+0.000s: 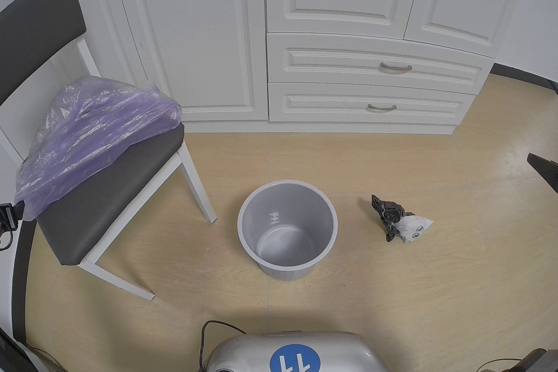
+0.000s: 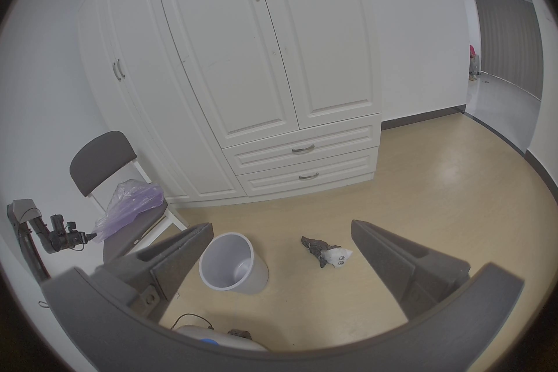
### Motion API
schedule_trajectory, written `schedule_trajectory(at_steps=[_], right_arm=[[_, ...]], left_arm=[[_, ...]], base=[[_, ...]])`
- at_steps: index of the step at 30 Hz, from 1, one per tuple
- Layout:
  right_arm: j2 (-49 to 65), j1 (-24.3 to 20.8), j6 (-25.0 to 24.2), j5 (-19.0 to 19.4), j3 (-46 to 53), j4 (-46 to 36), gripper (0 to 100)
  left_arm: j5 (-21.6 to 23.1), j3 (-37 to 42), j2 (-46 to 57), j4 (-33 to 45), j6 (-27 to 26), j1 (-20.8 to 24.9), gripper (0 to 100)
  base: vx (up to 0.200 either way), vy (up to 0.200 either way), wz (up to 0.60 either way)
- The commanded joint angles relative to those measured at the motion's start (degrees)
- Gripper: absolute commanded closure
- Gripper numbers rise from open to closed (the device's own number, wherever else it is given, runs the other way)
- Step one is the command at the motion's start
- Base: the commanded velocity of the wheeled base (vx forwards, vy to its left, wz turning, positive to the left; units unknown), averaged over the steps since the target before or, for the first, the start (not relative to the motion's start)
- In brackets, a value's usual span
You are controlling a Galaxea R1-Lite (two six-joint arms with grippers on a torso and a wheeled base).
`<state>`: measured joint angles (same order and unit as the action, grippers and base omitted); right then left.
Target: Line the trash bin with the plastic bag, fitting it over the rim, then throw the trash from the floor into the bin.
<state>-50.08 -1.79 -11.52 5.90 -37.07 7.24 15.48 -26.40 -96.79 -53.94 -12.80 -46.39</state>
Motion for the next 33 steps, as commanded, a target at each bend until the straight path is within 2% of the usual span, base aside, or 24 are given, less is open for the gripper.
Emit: schedule_trajectory(at_steps=[1,5,15,22,28,33], right_arm=[[0.33,-0.23,0.01,-0.01,-0.02,0.05,0],[0.95,-0.23,0.09,0.08,-0.19,0.05,0],[1.48,-0.32,0.09,0.25,-0.37,0.14,0],[1.56,-0.32,0.09,0.25,-0.46,0.14,0],[2.0,-0.32,0.09,0.34,-0.46,0.23,0],[2.18,-0.32,0.09,0.43,-0.46,0.23,0]], left_arm=[[2.36,-0.49,-1.12,0.77,-0.03,-0.9,0],[5.88,-0.84,-2.87,1.12,-0.03,-0.81,0],[7.55,-4.27,-7.27,0.42,-0.38,-0.72,0],[11.06,-5.06,-7.44,0.24,0.14,-0.81,0],[12.91,-5.15,-6.3,-3.45,5.94,-0.37,0],[13.17,-4.88,-7.01,-8.81,7.79,-0.37,0]], base=[[0.0,0.0,0.0],[0.0,0.0,0.0],[0.0,0.0,0.0],[0.0,0.0,0.0],[0.0,0.0,0.0],[0.0,0.0,0.0]])
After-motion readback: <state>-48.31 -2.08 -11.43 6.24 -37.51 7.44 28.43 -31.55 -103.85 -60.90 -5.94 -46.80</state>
